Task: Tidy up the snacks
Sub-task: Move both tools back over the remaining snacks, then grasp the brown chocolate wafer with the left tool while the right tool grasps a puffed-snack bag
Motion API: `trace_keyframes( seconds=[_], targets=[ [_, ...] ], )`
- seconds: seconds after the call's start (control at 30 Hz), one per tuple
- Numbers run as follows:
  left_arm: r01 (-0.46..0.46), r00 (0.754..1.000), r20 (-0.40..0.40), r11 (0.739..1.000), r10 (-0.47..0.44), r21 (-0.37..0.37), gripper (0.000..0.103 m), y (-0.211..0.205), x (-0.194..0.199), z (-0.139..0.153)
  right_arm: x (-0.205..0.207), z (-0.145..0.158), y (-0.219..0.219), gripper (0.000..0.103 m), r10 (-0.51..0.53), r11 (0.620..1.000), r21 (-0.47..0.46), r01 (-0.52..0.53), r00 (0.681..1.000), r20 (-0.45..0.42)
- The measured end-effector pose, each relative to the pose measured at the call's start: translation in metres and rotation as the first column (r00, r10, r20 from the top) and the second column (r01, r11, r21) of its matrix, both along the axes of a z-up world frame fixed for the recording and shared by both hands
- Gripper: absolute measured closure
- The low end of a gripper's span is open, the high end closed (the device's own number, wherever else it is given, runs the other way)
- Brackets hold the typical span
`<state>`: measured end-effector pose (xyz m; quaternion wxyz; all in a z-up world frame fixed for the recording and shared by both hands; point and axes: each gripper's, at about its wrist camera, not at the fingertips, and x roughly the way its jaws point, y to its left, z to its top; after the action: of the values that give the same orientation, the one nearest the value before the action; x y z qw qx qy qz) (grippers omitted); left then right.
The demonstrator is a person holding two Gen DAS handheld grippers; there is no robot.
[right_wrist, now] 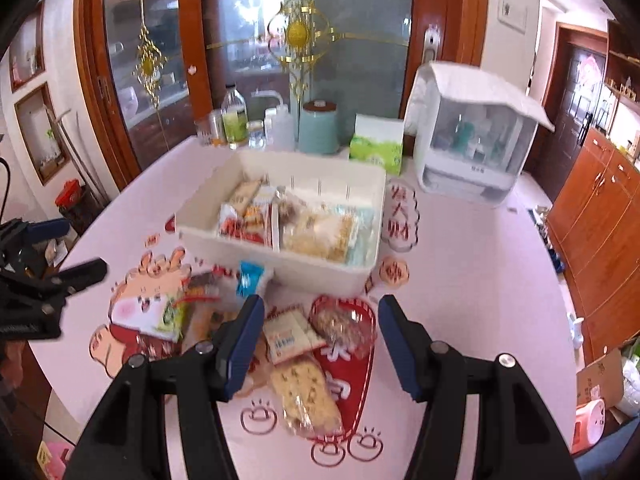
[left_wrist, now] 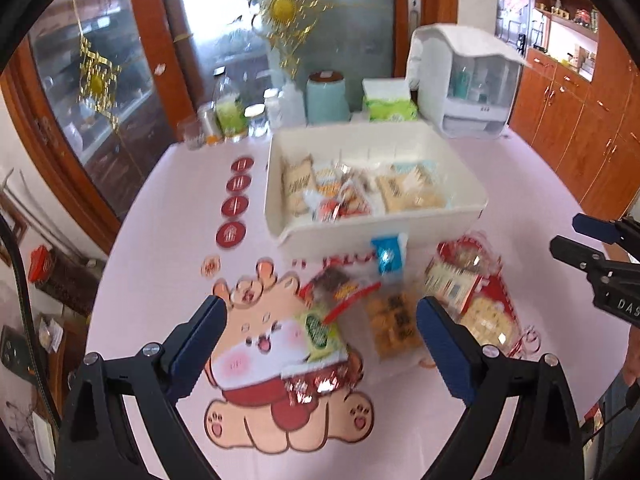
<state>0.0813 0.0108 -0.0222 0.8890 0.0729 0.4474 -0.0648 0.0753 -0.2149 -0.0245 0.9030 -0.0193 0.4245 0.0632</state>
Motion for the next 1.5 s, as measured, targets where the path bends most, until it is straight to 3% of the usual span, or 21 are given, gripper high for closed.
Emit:
trace_keyframes(
  seconds=[0.13, 0.4, 0.73, 1.0, 1.37, 1.5],
  targets=[
    [0.019, 0.998, -0.057, 1.0, -0.018, 0.008, 0.008, 0.014, -0.007, -0.035, -0.004, -0.029, -0.005, 0.043, 0.001, 1.0, 0.028, 0.001, 0.997, -0.077],
    [0.175, 0.977, -0.133, 0.984, -0.167, 0.045, 0.008, 0.029, -0.012, -0.107, -0.011, -0.088, -0.005, 0.043, 0.029, 0.999, 0.019, -0.026, 0.98, -0.199],
    [0.25, 0.944, -0.234, 0.967, -0.232, 0.047, 0.008, 0.031, 0.014, -0.162, -0.001, -0.139, -0.002, 0.043, 0.02, 1.0, 0.013, -0.017, 0.947, -0.321],
    [0.263, 0.93, -0.276, 0.964, -0.243, 0.04, 0.008, 0.031, 0.025, -0.183, 0.007, -0.15, 0.01, 0.042, 0.023, 1.0, 0.004, -0.023, 0.941, -0.338],
    [0.294, 0.92, -0.281, 0.955, -0.273, 0.035, 0.008, 0.021, 0.037, -0.185, 0.023, -0.156, 0.021, 0.038, 0.061, 0.997, -0.027, -0.075, 0.933, -0.355],
    [0.283, 0.916, -0.291, 0.959, -0.275, -0.015, 0.025, 0.019, 0.037, -0.184, 0.029, -0.163, 0.027, 0.037, 0.073, 0.994, -0.048, -0.098, 0.926, -0.369]
  ],
)
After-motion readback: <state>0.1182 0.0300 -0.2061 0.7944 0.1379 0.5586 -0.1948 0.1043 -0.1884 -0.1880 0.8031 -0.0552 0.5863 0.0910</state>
